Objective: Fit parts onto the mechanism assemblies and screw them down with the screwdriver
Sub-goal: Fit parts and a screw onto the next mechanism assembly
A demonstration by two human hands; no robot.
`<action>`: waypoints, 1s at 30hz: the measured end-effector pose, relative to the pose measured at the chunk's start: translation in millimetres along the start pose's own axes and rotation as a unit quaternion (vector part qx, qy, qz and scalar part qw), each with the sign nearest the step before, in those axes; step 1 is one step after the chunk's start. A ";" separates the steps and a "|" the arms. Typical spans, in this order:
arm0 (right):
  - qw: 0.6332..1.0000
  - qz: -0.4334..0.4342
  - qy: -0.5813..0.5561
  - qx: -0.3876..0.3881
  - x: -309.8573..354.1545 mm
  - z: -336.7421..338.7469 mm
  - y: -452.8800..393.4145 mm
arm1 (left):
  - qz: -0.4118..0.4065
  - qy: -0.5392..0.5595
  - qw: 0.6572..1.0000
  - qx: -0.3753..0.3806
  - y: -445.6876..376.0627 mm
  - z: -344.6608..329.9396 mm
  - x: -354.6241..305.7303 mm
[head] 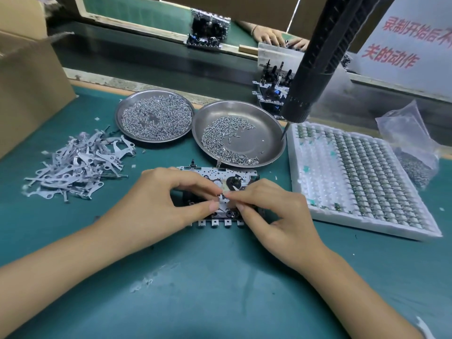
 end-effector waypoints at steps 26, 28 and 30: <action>0.988 -0.101 -0.094 -0.073 -13.8 7.4 2.9 | -0.070 -0.048 0.991 -0.104 -7.3 20.7 3.5; 0.985 -0.106 -0.099 -0.089 -15.0 8.9 2.8 | -0.112 -0.145 0.965 -0.189 -18.1 42.0 2.1; 0.984 -0.108 -0.097 -0.101 -15.0 10.2 3.0 | -0.074 -0.252 0.939 -0.223 -38.5 58.8 13.3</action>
Point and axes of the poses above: each hand's wrist, its own y-axis away from the middle knuckle, its own z-axis out of the back of the hand, x = y × z, the point moved 7 cm from there along -y, towards the middle knuckle, and after that the axes turned 1 degree about z, right-handed, at the moved point
